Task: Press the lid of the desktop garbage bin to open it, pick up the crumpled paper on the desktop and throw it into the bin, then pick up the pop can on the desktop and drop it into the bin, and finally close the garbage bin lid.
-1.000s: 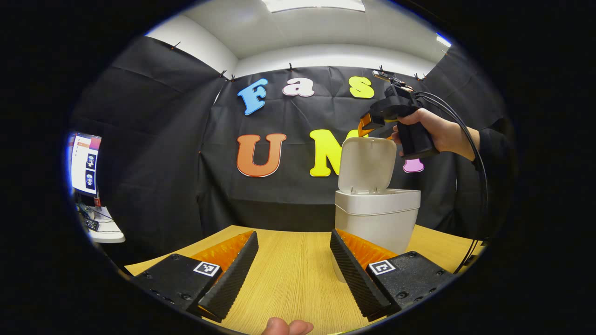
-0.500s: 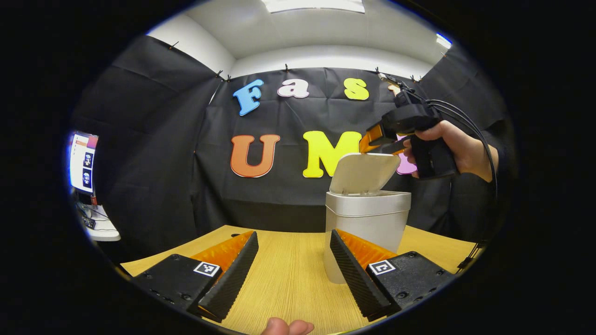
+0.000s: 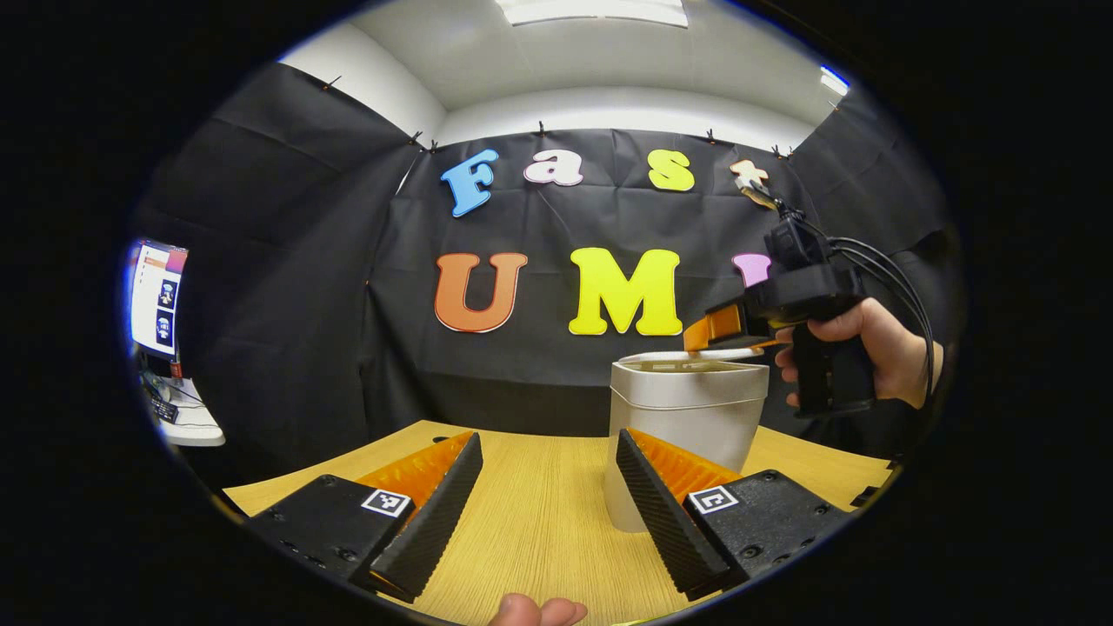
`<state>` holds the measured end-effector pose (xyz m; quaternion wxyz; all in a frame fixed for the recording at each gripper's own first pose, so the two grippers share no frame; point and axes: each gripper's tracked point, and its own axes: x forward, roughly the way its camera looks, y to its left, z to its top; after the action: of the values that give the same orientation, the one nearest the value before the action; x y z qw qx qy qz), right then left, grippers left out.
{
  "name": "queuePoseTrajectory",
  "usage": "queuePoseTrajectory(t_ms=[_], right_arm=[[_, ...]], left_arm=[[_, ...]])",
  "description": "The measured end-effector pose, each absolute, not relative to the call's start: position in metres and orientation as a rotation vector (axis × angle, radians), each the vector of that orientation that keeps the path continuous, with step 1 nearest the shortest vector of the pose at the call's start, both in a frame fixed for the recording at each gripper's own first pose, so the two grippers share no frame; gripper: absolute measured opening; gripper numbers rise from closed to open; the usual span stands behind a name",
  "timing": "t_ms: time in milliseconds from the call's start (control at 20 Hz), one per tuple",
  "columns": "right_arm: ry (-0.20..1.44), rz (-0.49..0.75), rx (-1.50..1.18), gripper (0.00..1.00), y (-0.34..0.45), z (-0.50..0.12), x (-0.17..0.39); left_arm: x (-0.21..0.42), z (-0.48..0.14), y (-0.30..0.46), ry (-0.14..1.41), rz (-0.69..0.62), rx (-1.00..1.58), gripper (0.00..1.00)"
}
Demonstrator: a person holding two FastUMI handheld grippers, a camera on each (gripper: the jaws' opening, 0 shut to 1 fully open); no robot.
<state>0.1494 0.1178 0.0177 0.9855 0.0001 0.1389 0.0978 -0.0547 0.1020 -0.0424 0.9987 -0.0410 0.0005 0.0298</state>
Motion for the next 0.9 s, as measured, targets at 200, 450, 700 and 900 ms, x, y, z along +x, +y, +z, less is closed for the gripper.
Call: queuePoseTrajectory(t_ms=[200,450,700,900], right_arm=[[0.256,0.182,-0.021,0.97,0.117,0.011,0.15],[0.226,0.165,-0.037,0.97,0.119,0.001,0.148],[0.209,0.18,-0.026,0.68,0.122,-0.003,0.147],[0.152,0.18,0.014,0.67,0.124,0.01,0.144]], left_arm=[[-0.054,-0.044,0.101,0.008,0.06,-0.08,0.99],[-0.052,-0.048,0.106,0.015,0.071,-0.09,1.0],[-0.051,-0.051,0.102,0.032,0.068,-0.101,0.99],[-0.053,-0.043,0.102,0.011,0.072,-0.095,1.0]])
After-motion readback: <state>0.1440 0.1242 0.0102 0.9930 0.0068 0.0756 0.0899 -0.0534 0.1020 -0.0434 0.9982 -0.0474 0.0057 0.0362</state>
